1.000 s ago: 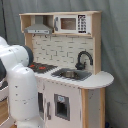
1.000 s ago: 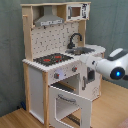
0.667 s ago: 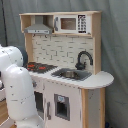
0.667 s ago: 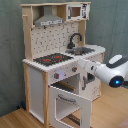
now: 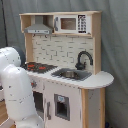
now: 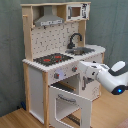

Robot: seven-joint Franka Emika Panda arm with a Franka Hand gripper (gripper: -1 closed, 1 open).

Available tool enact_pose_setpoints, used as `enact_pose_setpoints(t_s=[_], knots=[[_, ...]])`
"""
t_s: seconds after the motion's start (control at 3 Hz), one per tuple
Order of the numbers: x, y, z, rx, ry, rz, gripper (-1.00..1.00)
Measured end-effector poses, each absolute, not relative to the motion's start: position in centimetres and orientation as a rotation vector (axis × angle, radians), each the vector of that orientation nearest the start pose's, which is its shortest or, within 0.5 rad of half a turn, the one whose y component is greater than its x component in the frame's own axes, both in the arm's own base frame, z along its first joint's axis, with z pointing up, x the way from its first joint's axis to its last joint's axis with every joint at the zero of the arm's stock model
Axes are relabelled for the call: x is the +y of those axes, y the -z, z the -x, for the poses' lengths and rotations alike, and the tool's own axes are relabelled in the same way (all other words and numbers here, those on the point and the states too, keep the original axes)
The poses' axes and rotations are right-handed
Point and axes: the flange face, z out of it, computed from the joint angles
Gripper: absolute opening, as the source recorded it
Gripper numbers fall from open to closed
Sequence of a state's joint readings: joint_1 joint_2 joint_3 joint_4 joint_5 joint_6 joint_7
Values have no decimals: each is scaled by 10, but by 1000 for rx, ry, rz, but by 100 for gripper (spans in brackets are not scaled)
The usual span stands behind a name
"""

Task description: Play with the kitchen

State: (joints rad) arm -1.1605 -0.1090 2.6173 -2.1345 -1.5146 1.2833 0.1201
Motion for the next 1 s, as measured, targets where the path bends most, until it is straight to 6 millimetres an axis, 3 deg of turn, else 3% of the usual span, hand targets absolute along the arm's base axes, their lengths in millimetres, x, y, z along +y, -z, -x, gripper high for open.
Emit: enact_pose_setpoints(t_s=[0.33,0.67,1.0], knots=[[470,-409,-176,1078,-542,-823,100],[447,-393,-184,1085,-519,-761,100],[423,-390,-195,1100,-509,-729,100]])
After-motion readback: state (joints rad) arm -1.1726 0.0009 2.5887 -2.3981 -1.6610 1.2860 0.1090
